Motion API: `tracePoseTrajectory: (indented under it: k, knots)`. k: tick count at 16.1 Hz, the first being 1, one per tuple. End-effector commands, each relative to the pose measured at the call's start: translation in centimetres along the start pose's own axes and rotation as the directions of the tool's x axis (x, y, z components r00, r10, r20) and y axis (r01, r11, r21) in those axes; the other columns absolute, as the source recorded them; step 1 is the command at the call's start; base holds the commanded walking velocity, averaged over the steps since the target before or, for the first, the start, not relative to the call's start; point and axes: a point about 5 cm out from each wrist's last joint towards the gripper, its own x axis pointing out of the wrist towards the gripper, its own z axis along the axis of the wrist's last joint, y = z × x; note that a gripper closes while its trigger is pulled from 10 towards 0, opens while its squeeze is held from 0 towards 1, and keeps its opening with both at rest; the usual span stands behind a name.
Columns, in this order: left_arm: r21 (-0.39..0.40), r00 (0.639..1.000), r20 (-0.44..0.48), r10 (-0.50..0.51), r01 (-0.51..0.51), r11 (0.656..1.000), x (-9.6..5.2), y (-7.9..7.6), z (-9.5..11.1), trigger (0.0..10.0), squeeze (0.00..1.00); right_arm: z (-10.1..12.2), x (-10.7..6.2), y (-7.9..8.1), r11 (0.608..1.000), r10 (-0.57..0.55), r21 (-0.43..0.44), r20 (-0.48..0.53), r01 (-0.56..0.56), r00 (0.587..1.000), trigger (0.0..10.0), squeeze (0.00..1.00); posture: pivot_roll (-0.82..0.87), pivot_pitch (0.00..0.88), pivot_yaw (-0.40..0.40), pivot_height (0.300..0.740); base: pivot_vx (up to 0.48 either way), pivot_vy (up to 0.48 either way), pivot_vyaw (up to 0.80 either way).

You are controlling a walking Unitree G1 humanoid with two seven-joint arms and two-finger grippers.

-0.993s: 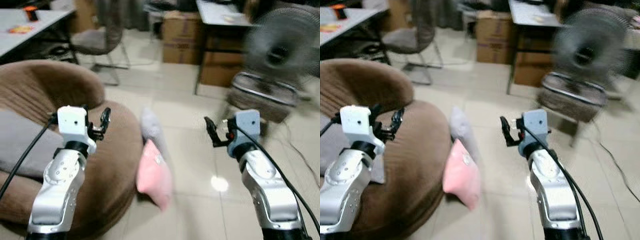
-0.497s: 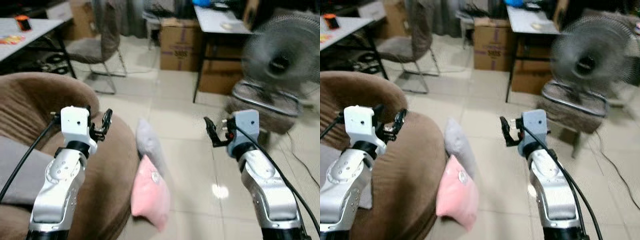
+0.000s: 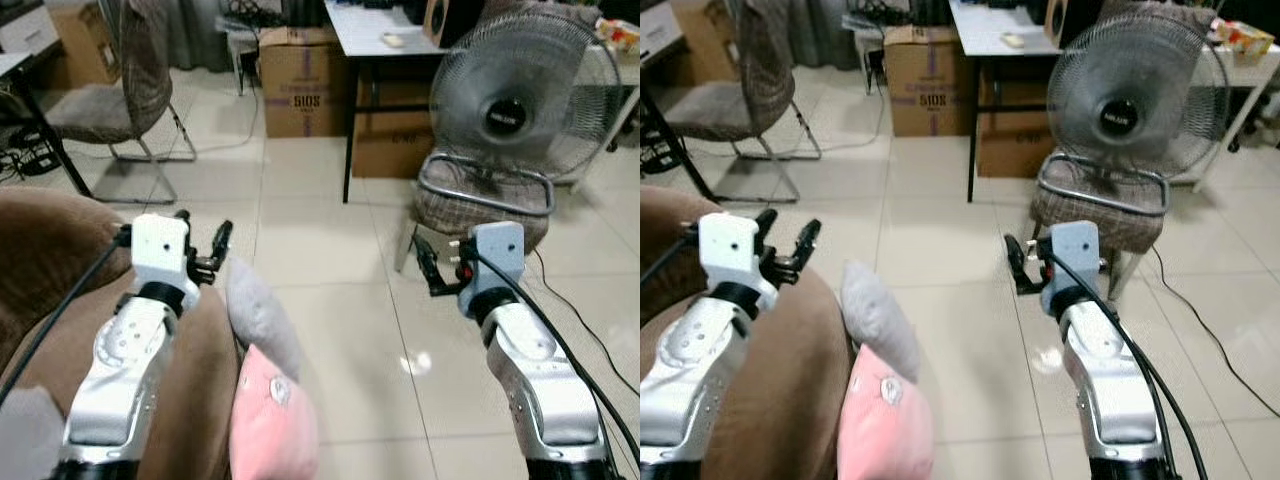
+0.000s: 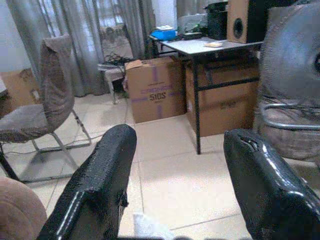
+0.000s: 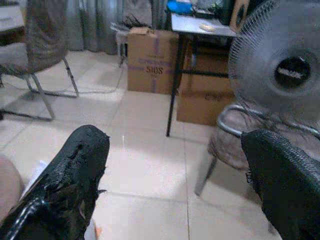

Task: Move the pillow to the sofa from floor

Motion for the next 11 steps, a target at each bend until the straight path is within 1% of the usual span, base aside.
tracePoseTrajectory:
  k: [1,4,11]
  knots:
    - [0.010,1.000,-0.029,0.006,-0.006,1.000,-0.35,0.35,-0.70,10.0,0.00,-0.07,-0.29,0.39,1.000,0.013,0.025,0.003,-0.013,1.000,10.0,0.00,-0.08,0.000,0.012,0.740,0.000,0.000,0.00]
    - [0.009,0.999,-0.033,0.000,0.000,1.000,-0.40,0.19,-0.76,10.0,0.00,-0.12,-0.39,0.24,0.999,0.004,0.039,0.005,-0.004,1.000,10.0,0.00,-0.08,0.000,0.012,0.730,0.000,0.000,0.00]
    - [0.013,0.999,-0.045,-0.008,0.008,1.000,-0.64,0.02,-0.86,10.0,0.00,-0.07,-0.38,0.43,0.999,0.007,0.053,0.006,-0.007,1.000,10.0,0.00,-0.08,0.000,0.012,0.670,0.000,0.000,0.00]
